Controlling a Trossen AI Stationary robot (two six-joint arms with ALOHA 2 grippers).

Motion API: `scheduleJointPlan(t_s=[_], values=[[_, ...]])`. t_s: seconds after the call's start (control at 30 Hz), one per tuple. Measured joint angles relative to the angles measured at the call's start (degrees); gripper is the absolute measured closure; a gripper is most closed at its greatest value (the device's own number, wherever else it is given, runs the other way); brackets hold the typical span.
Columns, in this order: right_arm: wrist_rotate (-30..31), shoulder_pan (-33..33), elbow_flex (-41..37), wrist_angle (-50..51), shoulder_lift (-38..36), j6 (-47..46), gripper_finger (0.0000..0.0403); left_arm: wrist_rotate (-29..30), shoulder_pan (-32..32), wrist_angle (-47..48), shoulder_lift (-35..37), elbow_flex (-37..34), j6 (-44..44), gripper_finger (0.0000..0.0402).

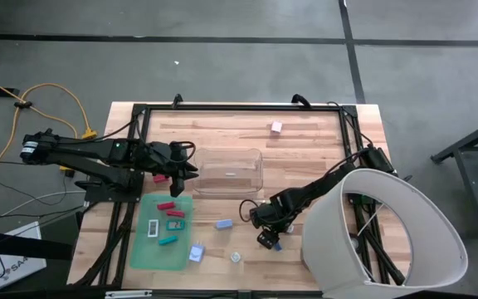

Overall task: Pick & Place Office items
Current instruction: Put the dark blue digital clock into the green bin

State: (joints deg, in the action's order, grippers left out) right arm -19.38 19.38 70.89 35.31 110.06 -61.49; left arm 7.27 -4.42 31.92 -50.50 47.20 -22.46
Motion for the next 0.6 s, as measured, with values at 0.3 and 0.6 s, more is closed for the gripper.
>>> scheduleJointPlan(t_s=[0.3, 0.6], values=[[0.0, 0.0, 0.0, 0.0, 0.0, 0.2, 0.0247, 0.0, 0.0, 0.0, 0.0, 0.0, 0.0, 0.0308], [0.0, 0.0, 0.0, -1.1, 0.0, 0.5, 0.0307, 0.0, 0.0, 0.0, 0.0, 0.0, 0.0, 0.0308]])
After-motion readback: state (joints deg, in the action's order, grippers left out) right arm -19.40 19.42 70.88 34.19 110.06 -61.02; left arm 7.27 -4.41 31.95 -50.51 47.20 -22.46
